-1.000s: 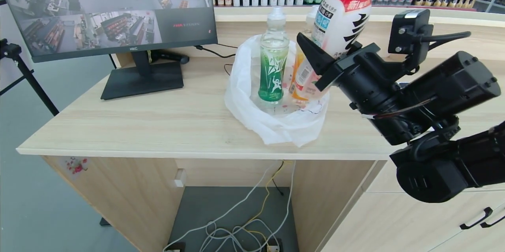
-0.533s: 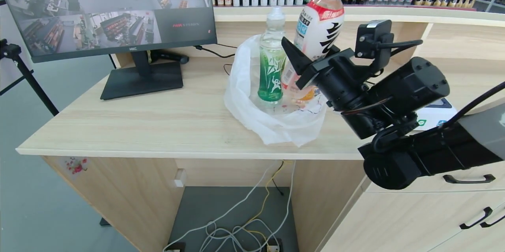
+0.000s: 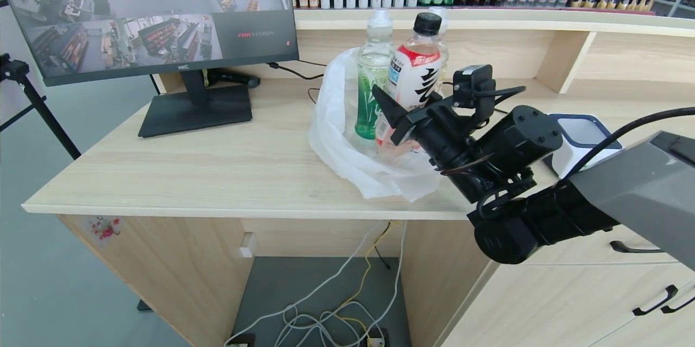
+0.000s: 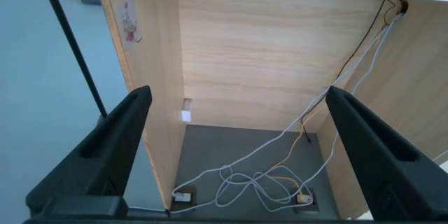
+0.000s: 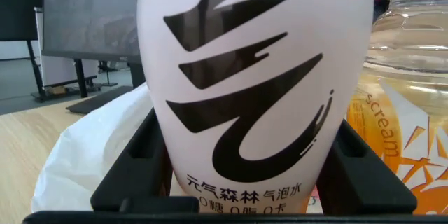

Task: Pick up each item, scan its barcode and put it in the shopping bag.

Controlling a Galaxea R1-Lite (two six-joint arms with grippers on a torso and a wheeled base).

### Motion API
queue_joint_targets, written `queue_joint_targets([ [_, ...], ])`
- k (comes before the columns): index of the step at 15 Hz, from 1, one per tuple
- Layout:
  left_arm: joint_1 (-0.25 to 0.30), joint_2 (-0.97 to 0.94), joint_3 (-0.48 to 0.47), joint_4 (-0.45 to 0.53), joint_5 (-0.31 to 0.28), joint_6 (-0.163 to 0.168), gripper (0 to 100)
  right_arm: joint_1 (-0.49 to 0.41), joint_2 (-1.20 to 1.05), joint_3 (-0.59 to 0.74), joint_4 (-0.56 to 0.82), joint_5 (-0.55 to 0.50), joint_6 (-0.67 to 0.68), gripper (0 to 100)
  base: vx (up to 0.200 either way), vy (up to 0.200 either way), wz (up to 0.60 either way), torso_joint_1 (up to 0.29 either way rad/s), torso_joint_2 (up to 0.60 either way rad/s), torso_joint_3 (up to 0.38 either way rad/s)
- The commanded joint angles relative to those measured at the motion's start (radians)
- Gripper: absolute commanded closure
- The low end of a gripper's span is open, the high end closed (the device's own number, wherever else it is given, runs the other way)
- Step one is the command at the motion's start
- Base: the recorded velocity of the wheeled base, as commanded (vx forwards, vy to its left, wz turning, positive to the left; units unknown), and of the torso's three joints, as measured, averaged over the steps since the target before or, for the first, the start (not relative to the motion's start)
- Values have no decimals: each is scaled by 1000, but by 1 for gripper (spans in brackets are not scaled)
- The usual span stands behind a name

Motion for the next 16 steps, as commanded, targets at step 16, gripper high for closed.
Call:
queue_joint_targets([
  [16,0,0,0,0,0,0,0,-1,86,-15,-1,-12,1,100,0,0,0,0,0,0],
])
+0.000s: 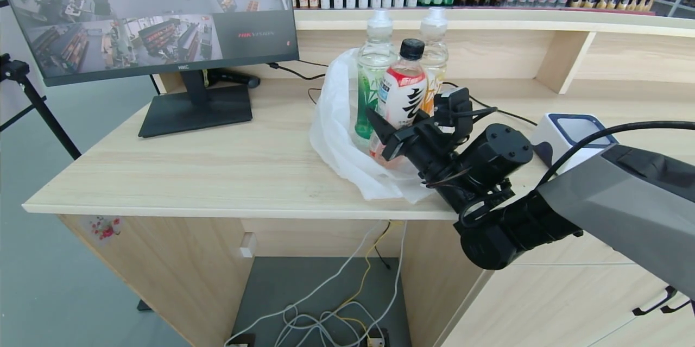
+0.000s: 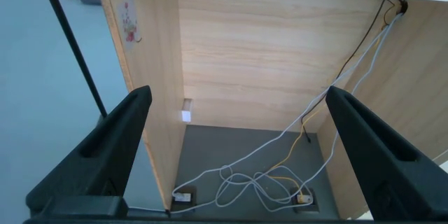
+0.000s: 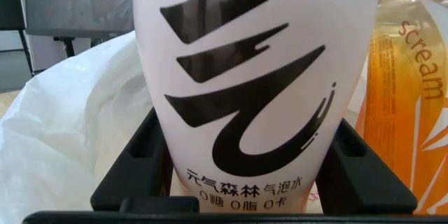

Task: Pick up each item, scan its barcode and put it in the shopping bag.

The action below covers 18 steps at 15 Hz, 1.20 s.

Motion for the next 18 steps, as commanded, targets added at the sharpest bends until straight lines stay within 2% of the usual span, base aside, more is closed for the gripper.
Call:
queue_joint_targets([
  [1,0,0,0,0,0,0,0,1,0,4,1,1,-1,100,0,0,0,0,0,0],
  [18,0,0,0,0,0,0,0,2,26,36,1,2,1,100,0,0,0,0,0,0],
])
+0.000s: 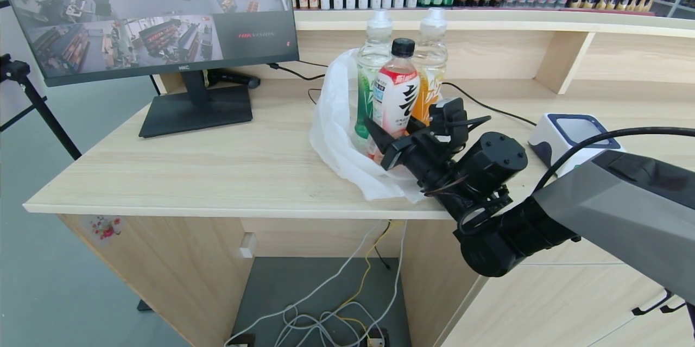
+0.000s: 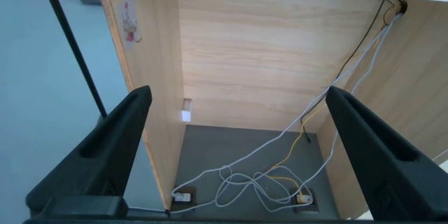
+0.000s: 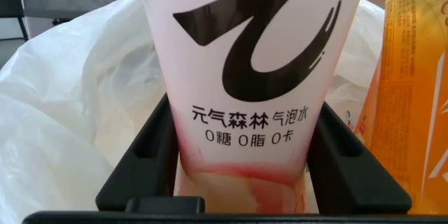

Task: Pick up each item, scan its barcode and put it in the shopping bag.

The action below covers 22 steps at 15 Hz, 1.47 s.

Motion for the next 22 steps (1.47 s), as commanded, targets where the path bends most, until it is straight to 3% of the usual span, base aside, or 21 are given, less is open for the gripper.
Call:
queue_joint_targets([
  [1,0,0,0,0,0,0,0,1,9,6,1,0,0,100,0,0,0,0,0,0],
  [11,0,0,0,0,0,0,0,-1,3,9,1,0,7,100,0,0,0,0,0,0],
  [12,0,0,0,0,0,0,0,-1,-3,9,1,0,7,0,0,0,0,0,0,0],
  [22,0,0,0,0,0,0,0,1,-64,50,1,-4,6,0,0,0,0,0,0,0],
])
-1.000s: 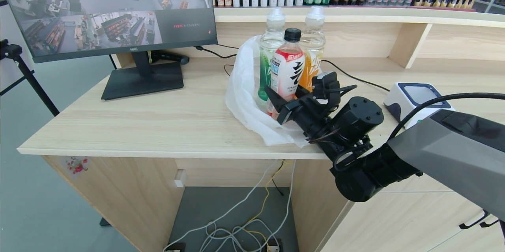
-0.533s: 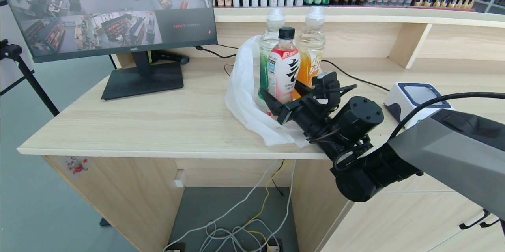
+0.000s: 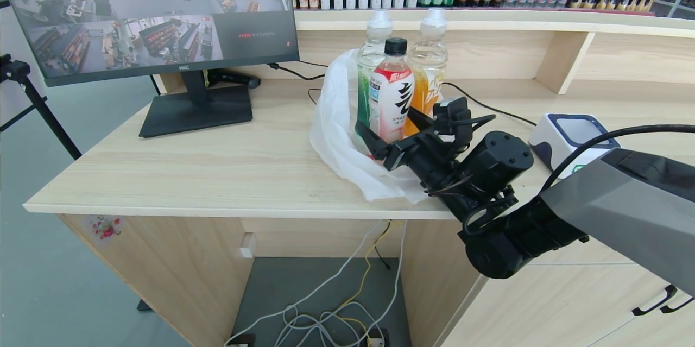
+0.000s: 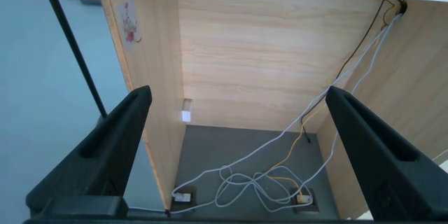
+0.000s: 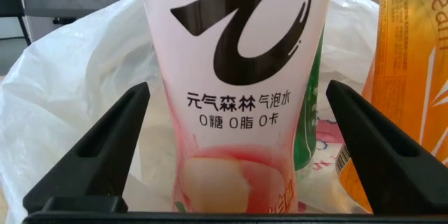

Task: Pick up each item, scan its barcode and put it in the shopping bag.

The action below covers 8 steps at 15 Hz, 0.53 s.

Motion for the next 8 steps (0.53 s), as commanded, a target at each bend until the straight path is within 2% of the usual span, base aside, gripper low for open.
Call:
queue_joint_targets([
  [1,0,0,0,0,0,0,0,1,-50,19,-3,-2,-2,0,0,0,0,0,0,0],
  [8,0,0,0,0,0,1,0,4,-242,228,-3,-4,0,0,0,0,0,0,0,0],
])
